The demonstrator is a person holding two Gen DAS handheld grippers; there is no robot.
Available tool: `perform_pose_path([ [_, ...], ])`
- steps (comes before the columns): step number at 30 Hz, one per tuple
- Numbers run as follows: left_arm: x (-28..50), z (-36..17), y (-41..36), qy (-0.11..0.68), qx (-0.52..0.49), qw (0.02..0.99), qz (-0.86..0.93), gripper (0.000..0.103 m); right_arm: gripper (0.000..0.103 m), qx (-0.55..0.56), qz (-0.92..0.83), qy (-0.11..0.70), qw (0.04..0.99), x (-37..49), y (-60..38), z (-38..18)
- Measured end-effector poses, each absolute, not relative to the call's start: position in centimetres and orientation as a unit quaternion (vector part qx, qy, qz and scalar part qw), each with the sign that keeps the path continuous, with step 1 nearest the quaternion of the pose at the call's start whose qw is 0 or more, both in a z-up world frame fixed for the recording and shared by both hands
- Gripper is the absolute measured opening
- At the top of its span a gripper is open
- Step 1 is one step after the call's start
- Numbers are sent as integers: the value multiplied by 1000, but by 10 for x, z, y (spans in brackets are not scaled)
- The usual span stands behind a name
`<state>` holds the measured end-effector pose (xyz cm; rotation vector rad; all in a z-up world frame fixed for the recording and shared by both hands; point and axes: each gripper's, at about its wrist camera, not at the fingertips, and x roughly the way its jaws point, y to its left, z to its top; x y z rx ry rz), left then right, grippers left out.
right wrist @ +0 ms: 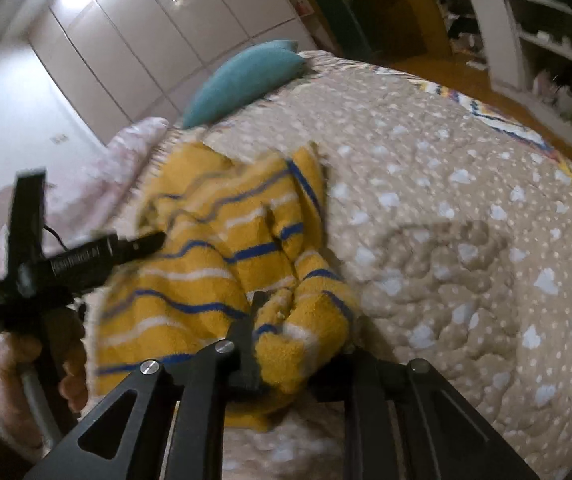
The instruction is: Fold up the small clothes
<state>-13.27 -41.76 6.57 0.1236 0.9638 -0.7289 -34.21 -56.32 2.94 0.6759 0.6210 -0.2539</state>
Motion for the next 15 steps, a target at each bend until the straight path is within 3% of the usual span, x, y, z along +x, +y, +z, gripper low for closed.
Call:
perform_pose_path([
  [4, -136, 78, -383, 439, 16, 828, -349, 82, 43, 359, -86, 261, 892, -346, -582, 53],
  [6, -129, 70, -366, 447, 1, 829, -335, 84, 67, 362, -86, 265, 890, -335, -592, 58],
  [8, -119, 57, -358, 462, -12, 826, -324, 84, 67, 357, -100, 268, 889, -321, -603, 61],
  [11, -109, 32, -350, 502, -71, 793, -337, 88, 75, 373, -101, 286, 877, -298, -621, 54],
  [15, -102, 15, -362, 534, -142, 735, -392, 94, 76, 389, -91, 345, 849, -264, -633, 21],
])
